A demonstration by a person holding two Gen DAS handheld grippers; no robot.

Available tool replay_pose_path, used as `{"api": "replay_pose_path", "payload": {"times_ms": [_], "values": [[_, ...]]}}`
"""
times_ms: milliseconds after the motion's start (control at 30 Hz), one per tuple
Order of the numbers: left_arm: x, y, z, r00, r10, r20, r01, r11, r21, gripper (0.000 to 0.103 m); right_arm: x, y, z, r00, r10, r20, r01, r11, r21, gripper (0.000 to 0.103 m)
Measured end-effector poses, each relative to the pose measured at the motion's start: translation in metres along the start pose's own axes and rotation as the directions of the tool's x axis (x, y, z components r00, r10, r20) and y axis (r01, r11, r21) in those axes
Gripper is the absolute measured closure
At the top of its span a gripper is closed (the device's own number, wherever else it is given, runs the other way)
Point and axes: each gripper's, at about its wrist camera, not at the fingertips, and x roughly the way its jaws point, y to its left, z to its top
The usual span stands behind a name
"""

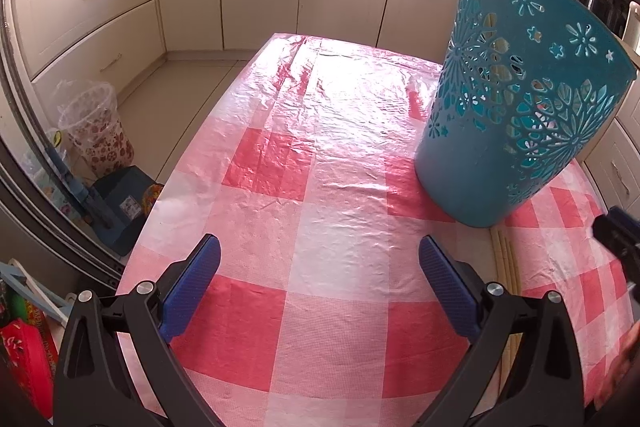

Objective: Organize utensils
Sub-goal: 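Move both tools back down to the remaining wooden sticks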

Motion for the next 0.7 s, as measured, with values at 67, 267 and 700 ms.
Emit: {"api": "replay_pose_path", "payload": {"times_ms": [67, 267, 700], "values": [[0.002, 0.001, 0.000, 1.000, 0.000, -0.014, 0.000, 1.000, -0.007, 0.008, 0.022, -0.010, 0.000, 0.997, -0.026, -0.067, 0.028, 0.999, 0.027, 0.032], [0.008, 0.002, 0.001, 0.999, 0.009, -0.053, -0.009, 1.000, -0.015, 0.008, 0.057, -0.023, 0.009, 0.987, -0.055, -0.154, 0.070, 0.993, 0.091, 0.030], [-0.028, 0.011, -0.007, 0.998, 0.008, 0.058, -0.006, 1.000, -0.030, 0.008, -0.009, 0.018, -0.024, 0.997, 0.031, -0.067, -0.028, 0.999, 0.041, 0.026]]}}
